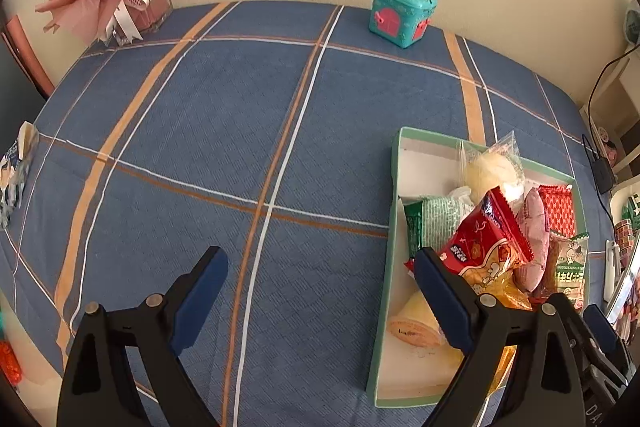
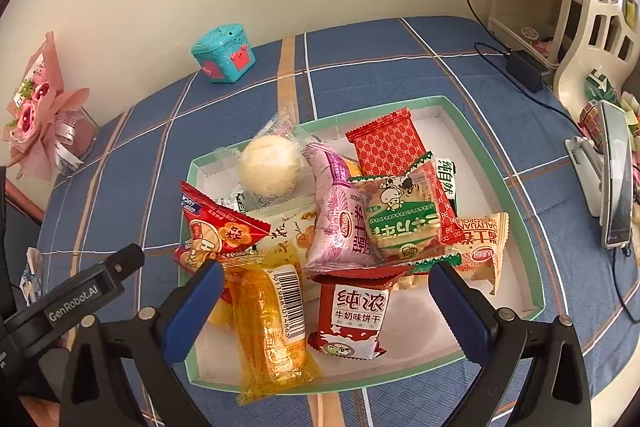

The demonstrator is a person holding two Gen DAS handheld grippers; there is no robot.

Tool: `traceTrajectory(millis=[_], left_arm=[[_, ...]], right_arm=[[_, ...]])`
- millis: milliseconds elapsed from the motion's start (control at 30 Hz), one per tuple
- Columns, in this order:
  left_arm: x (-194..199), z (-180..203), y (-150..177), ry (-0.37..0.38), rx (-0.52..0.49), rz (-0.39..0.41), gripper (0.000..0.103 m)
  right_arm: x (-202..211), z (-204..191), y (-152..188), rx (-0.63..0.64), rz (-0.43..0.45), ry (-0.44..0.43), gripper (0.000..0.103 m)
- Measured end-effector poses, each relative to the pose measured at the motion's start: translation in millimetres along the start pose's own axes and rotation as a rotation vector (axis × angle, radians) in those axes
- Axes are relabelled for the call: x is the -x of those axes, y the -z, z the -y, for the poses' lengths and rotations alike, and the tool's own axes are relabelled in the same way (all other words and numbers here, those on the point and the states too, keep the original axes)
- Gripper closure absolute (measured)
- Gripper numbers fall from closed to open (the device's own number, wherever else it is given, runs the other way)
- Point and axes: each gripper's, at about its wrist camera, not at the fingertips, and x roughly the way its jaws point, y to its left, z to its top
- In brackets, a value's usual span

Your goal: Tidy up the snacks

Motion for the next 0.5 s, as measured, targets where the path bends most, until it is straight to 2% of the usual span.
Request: traceTrajectory(millis=[367, 500], left_arm=[[4.3, 0.4, 2.5, -0.017, -0.022, 0.031, 0.009], [4.6, -1.3, 5.0, -0.054, -0.022, 0.041, 0.009]], right_arm=[[0.5, -3.9, 1.7, 0.019, 0.001, 0.004, 0.000], [1.7, -5.3, 3.5, 0.023, 0.002, -0.001, 0.000]])
